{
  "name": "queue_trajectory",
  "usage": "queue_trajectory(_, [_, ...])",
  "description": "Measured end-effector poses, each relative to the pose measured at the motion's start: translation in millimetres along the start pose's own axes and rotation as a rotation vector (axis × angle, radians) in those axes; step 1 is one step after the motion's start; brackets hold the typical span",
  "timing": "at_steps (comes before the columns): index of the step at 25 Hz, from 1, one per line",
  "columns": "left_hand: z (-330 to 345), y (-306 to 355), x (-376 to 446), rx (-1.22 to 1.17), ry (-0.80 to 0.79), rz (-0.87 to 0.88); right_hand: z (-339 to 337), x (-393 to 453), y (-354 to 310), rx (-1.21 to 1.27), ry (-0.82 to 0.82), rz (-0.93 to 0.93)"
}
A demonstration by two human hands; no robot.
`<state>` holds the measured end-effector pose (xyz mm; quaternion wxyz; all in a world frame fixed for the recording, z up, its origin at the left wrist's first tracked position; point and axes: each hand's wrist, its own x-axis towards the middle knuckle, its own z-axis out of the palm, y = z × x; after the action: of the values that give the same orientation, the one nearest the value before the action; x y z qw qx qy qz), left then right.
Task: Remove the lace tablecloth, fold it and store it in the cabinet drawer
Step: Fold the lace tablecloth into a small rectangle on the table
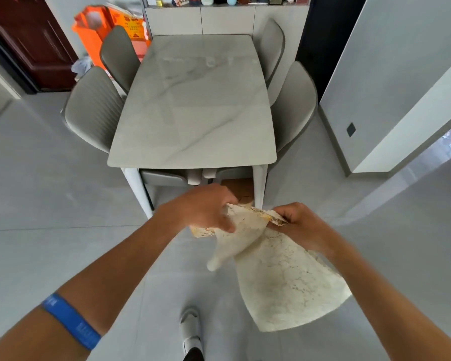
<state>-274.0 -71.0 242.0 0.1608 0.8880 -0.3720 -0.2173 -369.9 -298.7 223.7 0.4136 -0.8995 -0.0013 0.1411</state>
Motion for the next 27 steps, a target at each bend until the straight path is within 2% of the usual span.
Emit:
queue_trajectory(2, [11,-29,-21,-0.316,-0.060,-0.056,-14,-6,6,0.056,-0.055,0.063])
queue_trajectory(4, [22,-41,-33,-0.731,0.095,-0.128,-22,-6,8,0.115,-0.101,0.120])
queue_trajectory(6, [29,-41,-36,-1.001,0.287,-0.163,-23,-4,7,0.177,-0.144,0.169])
queue_trajectory(9, [32,-27,-31,-1.141,0.403,-0.095,-15,-5,6,0.163,-0.166,0.104])
queue_trajectory(12, [38,-15,-26,-1.223,0.720,-0.135,-9,-9,2,0.280,-0.077,0.083])
queue_trajectory(15, [53,-5,-34,-1.099,0.965,-0.199,-3,-8,0,0.325,0.036,0.135])
queue_trajectory(17, [60,-1,-42,-0.953,1.004,-0.192,2,-7,0,0.329,0.081,0.200])
queue_trajectory(20, [59,4,-53,-0.562,0.946,-0.042,7,-7,1,0.374,0.111,0.239])
queue_trajectory(23, [45,4,-55,-0.187,0.781,0.078,5,-9,2,0.342,0.115,0.217])
queue_trajectory(25, [39,-1,-52,-0.056,0.720,0.175,3,-10,2,0.296,0.099,0.183])
queue_trajectory(27, [34,-2,-47,-0.109,0.724,0.100,2,-11,3,0.264,0.089,0.167])
